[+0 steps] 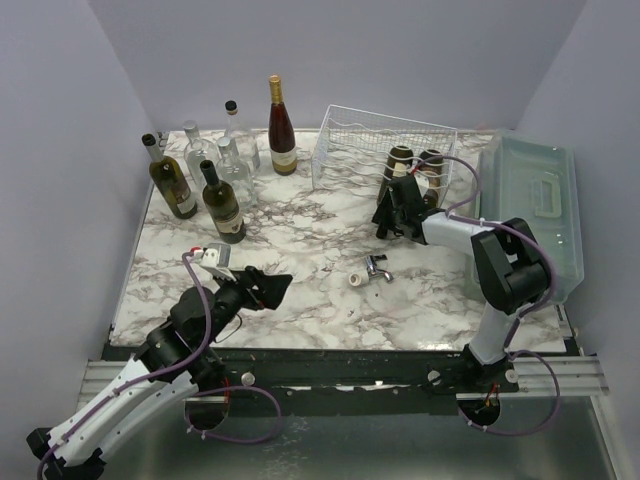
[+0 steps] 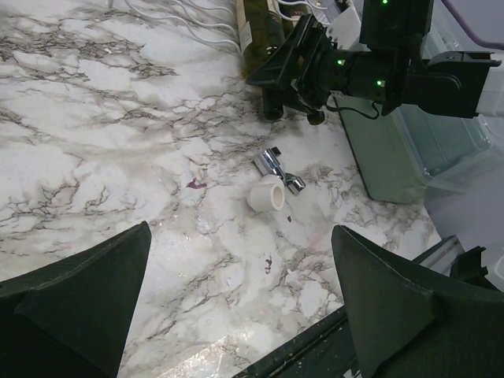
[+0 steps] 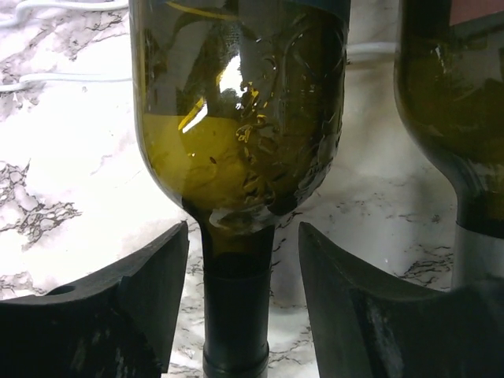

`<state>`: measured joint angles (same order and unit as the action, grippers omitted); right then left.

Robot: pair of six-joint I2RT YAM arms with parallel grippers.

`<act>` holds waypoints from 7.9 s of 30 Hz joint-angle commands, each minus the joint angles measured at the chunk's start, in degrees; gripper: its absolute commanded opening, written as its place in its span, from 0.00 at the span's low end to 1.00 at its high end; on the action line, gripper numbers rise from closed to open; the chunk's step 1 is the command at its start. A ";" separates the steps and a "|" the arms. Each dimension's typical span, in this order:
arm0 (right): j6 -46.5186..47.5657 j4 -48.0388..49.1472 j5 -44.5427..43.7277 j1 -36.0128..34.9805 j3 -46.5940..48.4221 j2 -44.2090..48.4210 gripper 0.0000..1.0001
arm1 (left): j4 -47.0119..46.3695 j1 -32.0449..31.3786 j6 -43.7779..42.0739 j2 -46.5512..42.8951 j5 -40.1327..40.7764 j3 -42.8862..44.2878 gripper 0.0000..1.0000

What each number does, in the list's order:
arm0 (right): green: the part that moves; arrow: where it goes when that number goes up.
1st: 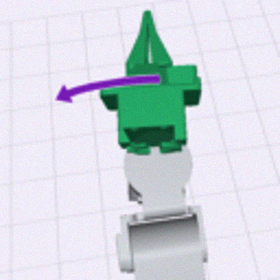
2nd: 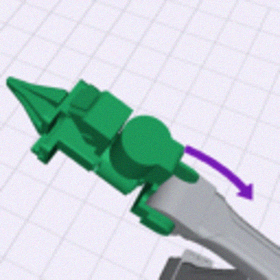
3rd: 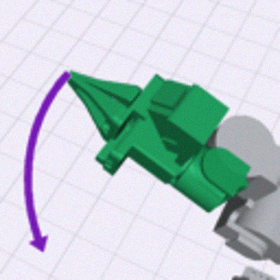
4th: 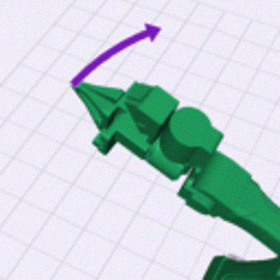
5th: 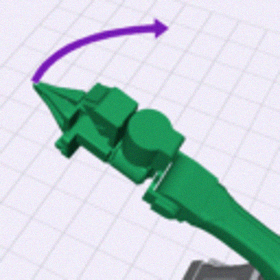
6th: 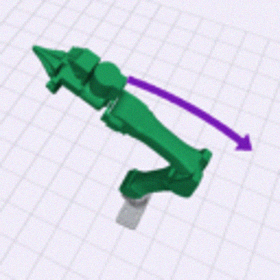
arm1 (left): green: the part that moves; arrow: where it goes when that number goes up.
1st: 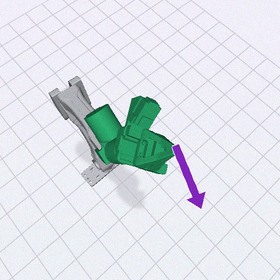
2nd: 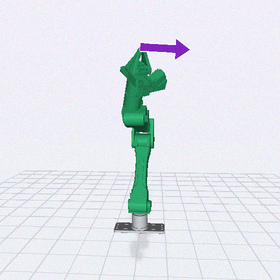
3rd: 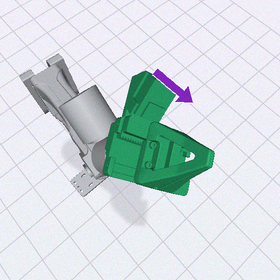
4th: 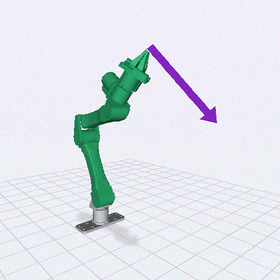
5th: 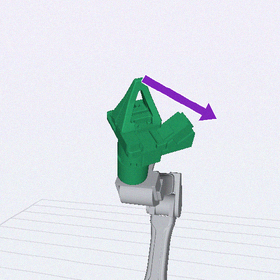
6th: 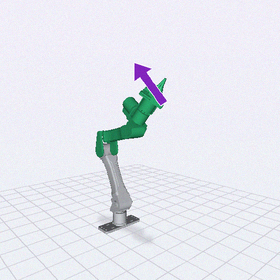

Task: Take the wine bottle off the wine rack
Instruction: Pick up the wine bottle from the wine rack.

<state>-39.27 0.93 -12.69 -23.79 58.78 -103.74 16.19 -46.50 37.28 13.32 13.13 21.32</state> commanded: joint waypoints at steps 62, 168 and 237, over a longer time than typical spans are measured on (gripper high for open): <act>-0.19 -15.66 20.58 -0.13 -4.01 24.57 0.00 | 1.48 0.15 -0.63 0.27 -1.52 2.67 0.99; 66.93 -56.75 47.14 -15.05 20.41 17.41 0.00 | -27.52 -8.08 -81.75 51.03 -16.57 12.81 0.99; 91.16 -56.72 66.54 -14.52 25.32 32.43 0.86 | -30.77 -8.74 -48.92 34.23 -19.90 2.48 0.00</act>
<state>42.98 -56.93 48.25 -38.50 82.87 -70.57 -4.93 -55.55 -17.96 50.94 -2.81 25.04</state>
